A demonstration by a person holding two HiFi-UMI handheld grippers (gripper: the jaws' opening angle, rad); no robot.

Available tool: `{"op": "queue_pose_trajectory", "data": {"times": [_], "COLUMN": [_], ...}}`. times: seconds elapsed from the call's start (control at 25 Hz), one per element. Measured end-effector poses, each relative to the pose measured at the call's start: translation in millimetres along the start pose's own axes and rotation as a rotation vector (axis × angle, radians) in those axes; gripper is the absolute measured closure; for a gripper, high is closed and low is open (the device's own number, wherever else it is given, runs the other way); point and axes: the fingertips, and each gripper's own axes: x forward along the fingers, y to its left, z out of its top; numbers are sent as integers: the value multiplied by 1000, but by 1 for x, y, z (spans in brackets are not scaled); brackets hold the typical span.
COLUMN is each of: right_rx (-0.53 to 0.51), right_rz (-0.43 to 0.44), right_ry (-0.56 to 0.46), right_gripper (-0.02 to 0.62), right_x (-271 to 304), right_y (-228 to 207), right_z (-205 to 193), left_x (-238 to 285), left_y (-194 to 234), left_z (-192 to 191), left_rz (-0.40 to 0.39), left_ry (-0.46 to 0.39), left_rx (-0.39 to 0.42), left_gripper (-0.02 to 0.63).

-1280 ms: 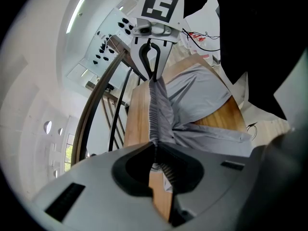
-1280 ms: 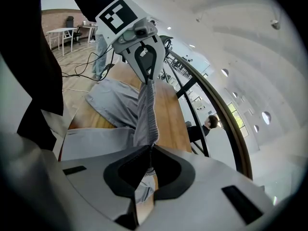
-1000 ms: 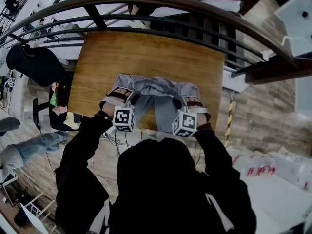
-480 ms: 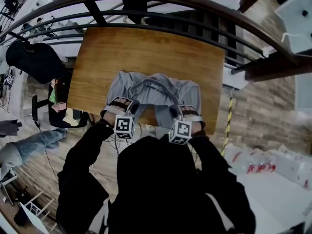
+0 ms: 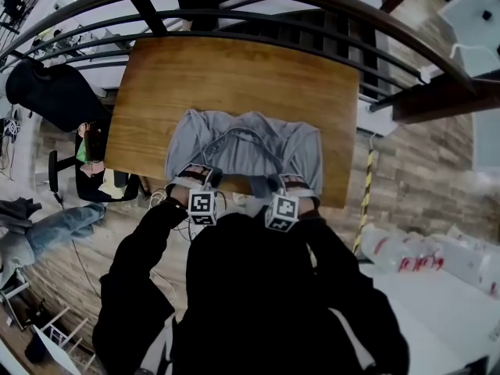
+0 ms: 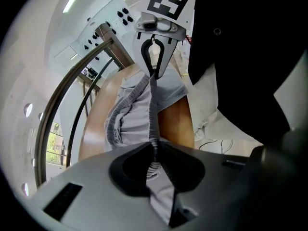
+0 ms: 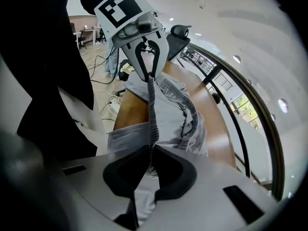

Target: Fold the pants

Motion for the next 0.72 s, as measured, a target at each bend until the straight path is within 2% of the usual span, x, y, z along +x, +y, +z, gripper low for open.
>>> {"op": "queue_pose_trajectory", "data": {"times": [0.2,0.36,0.48,0.6,0.72], "right_rx": [34,55,88,121,146], "right_rz": [11,55,100,133,153], "right_ry": [16,32,33,30,7], "right_gripper": [568,549,522,512,508], "right_x": [11,14,15,16,10], "right_y": [11,22,31,37,37], "right_z": [-3,-15,-18,-20,-18], "left_x": [18,23,23,24,19], "left_y": [-20,-27,-32,-45,-47], "left_z": [-7,-8,-11,-14,-11], "left_rz": [-21,-30,-54,-109,-110], "left_ry": [21,40,34,20,11], "left_rx": [-40,-64,-114,-175,-208], "left_gripper": [537,528,525,477,457]}}
